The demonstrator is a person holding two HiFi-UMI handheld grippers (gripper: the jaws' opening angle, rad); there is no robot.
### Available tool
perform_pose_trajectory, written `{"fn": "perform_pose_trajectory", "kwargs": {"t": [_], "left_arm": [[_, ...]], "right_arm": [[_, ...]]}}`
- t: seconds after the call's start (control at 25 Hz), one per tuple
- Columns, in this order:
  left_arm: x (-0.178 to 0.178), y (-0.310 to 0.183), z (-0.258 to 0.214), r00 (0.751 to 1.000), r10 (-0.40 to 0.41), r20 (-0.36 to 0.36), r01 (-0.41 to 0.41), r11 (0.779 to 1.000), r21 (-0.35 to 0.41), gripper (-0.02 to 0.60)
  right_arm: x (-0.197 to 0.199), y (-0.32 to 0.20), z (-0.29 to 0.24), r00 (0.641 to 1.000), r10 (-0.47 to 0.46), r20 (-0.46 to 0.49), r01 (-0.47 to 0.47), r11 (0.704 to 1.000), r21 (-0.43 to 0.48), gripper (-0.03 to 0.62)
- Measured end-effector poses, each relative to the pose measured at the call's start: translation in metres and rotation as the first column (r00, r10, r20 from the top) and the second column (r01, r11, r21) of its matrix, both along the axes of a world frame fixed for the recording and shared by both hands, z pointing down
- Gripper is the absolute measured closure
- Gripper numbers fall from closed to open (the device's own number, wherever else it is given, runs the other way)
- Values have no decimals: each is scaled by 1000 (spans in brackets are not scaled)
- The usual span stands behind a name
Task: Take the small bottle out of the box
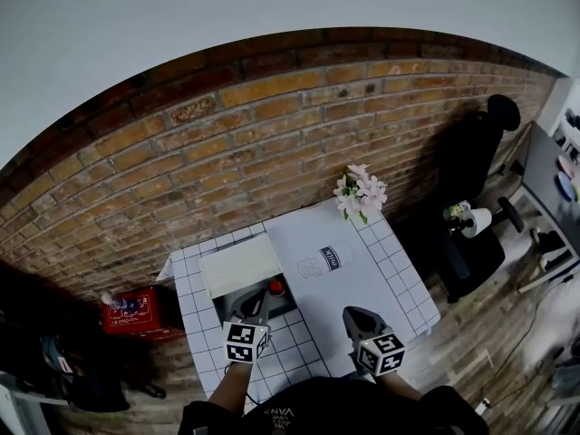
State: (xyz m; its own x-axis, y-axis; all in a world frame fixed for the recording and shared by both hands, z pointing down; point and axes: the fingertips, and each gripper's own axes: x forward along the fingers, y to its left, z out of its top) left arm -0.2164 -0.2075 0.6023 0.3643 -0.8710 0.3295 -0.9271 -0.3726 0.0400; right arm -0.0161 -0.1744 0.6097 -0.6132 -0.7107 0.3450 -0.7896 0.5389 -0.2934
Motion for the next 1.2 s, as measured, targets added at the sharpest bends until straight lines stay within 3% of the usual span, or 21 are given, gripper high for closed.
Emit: {"fn": "perform_pose_trajectory", "kwargs": {"t": [0.68,1.2], "left_arm": [[3,-12,54,999,31,16,-28,991,-132,566],[12,-22,75,998,55,9,-53,982,-183,392]], "right_arm": [[21,13,12,996,92,-20,-93,995,-41,595],[30,16,19,992,125,-30,-126,991,-51,595]]}}
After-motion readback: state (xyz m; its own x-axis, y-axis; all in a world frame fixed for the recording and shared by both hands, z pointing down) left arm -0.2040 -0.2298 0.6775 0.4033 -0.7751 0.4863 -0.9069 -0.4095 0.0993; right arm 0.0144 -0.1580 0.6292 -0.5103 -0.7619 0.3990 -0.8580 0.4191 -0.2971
